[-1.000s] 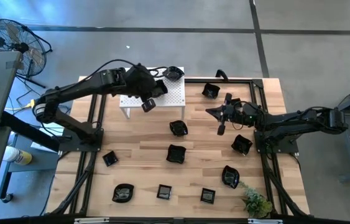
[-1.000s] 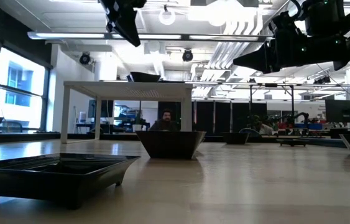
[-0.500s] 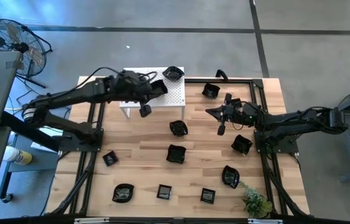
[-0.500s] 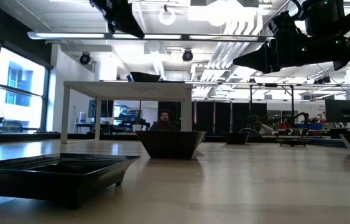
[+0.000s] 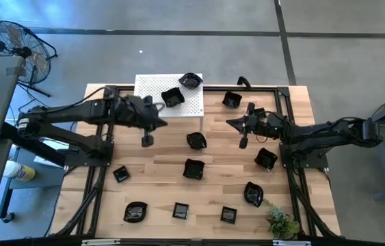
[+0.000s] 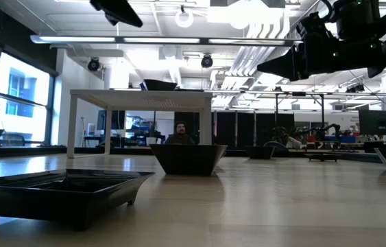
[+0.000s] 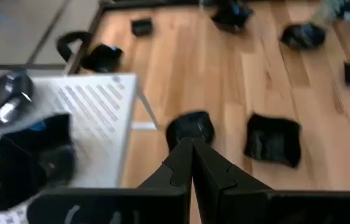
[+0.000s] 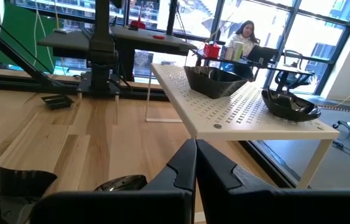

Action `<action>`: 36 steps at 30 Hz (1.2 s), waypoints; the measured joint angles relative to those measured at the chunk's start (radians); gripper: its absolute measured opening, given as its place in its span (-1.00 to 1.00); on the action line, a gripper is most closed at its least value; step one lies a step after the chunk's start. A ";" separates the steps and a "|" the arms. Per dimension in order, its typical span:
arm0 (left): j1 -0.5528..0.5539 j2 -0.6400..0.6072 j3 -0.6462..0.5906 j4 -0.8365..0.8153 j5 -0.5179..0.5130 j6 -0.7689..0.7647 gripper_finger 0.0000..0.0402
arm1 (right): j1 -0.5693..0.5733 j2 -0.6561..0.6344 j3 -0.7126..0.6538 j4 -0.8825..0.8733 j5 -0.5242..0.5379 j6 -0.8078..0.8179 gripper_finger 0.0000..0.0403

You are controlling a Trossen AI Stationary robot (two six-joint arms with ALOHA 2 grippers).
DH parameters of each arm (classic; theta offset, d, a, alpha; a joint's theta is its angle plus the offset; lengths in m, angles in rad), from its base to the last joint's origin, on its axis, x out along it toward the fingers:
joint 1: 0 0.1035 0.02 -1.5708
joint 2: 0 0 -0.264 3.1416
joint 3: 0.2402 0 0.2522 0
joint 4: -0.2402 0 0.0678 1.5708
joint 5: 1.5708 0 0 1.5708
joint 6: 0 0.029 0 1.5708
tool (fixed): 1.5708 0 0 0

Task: Pick & Place Mini shaped plates
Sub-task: Put the black square plate on the shelf

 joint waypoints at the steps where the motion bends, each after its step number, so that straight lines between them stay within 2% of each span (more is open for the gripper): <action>1: -0.020 0.000 0.000 -0.024 -0.011 -0.012 -0.99 | 0.000 0.000 0.000 0.000 0.000 0.000 -0.99; 11: -0.187 0.002 0.000 -0.215 -0.136 -0.256 -0.99 | 0.000 0.000 0.000 0.000 0.000 0.000 -0.99; 21: -0.315 0.009 -0.002 -0.408 -0.156 -0.522 -0.99 | 0.000 0.000 0.000 0.000 0.000 0.000 -0.99; 29: -0.414 0.008 -0.185 -0.379 -0.134 -0.690 -0.99 | 0.000 0.000 0.000 0.000 0.000 0.000 -0.99; 32: -0.443 0.009 -0.280 -0.307 -0.092 -0.755 -0.99 | 0.000 0.000 0.000 0.000 0.000 0.000 -0.99; 36: -0.460 0.009 -0.379 -0.274 0.018 -0.855 -0.99 | 0.000 0.000 0.000 0.000 0.000 0.000 -0.99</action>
